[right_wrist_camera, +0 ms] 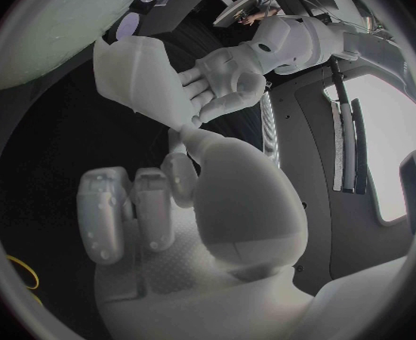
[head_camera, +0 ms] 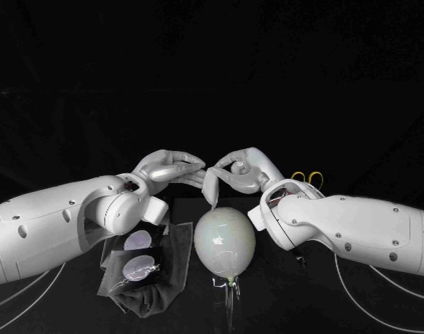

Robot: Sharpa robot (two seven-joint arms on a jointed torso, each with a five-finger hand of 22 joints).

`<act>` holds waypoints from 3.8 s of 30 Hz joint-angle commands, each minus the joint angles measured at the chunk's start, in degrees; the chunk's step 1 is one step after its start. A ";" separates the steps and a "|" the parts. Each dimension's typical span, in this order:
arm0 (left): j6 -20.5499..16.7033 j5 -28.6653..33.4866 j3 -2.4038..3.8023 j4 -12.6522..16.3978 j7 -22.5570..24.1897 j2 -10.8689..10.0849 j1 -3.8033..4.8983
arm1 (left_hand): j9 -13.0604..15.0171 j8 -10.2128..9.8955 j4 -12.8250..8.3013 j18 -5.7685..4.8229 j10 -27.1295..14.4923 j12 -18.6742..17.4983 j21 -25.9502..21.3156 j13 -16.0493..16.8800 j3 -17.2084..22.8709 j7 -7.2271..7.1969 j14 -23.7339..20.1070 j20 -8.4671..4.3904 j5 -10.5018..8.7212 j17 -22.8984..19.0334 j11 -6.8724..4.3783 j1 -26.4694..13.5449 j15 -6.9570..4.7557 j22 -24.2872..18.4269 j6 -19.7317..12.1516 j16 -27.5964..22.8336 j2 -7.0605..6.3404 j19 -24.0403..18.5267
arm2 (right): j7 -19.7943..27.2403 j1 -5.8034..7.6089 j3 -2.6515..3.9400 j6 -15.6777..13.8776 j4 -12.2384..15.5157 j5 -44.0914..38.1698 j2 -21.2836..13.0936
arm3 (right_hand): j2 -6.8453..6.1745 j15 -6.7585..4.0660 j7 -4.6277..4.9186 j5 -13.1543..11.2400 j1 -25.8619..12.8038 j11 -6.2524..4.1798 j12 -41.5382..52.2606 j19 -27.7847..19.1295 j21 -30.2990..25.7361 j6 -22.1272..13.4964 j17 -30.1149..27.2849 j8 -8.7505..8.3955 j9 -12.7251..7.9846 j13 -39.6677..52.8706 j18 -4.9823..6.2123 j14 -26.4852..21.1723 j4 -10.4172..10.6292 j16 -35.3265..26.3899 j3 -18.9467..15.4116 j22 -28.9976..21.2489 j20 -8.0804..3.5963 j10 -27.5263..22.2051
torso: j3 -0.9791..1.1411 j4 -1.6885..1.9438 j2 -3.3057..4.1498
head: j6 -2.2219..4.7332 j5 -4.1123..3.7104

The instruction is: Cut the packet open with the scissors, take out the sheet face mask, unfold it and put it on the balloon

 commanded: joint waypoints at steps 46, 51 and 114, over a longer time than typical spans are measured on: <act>1.32 -6.49 -0.05 -0.57 -2.58 1.48 0.10 | -7.15 -15.31 9.71 1.25 -5.52 2.13 -13.97 -0.28 -23.05 -0.67 -4.61 2.48 0.38 3.49 0.73 7.27 0.94 -10.60 9.87 1.66 -4.62 3.56 | 1.28 0.00 0.06 -1.57 0.36 -0.16 0.22 | 0.14 -0.65 -0.52 0.28 0.27 -1.70 0.55 6.01 0.32 0.43 15.01 1.32 1.81 2.96 -0.80 5.94 -0.32 0.25 0.37 15.10 -0.38 2.17 | -0.03 -0.02 0.01 | -0.01 -0.02; 1.62 -5.91 -0.05 -0.60 -1.97 1.47 0.10 | -7.45 -15.31 9.83 1.24 -5.27 2.27 -14.17 -0.27 -22.62 -1.07 -4.58 2.49 0.38 3.64 0.50 7.49 0.82 -10.75 10.71 1.85 -4.43 3.63 | 1.00 0.00 0.06 -1.43 0.25 -0.20 0.26 | 0.13 -0.65 -0.52 0.28 0.26 -1.71 0.56 6.01 0.32 0.43 14.99 1.32 1.82 2.97 -0.80 5.94 -0.33 0.23 0.37 15.10 -0.38 2.18 | -0.04 0.00 0.01 | 0.02 -0.06; -2.16 -5.57 -0.08 -1.14 -0.89 1.81 0.07 | -6.52 -12.99 2.68 0.99 0.32 9.21 -10.21 3.92 -17.41 -4.02 -1.84 -0.15 0.39 6.97 -3.10 10.21 -2.13 -8.86 17.73 8.72 -1.43 7.17 | 1.60 0.01 0.05 -0.32 0.59 1.76 -0.65 | -0.51 -0.62 -0.41 0.27 -0.95 -1.60 -1.99 6.01 0.32 -0.64 14.40 1.56 2.07 1.37 -0.80 5.78 0.37 -0.22 -0.01 15.10 -0.47 1.05 | -0.04 -0.04 0.00 | -0.12 -0.01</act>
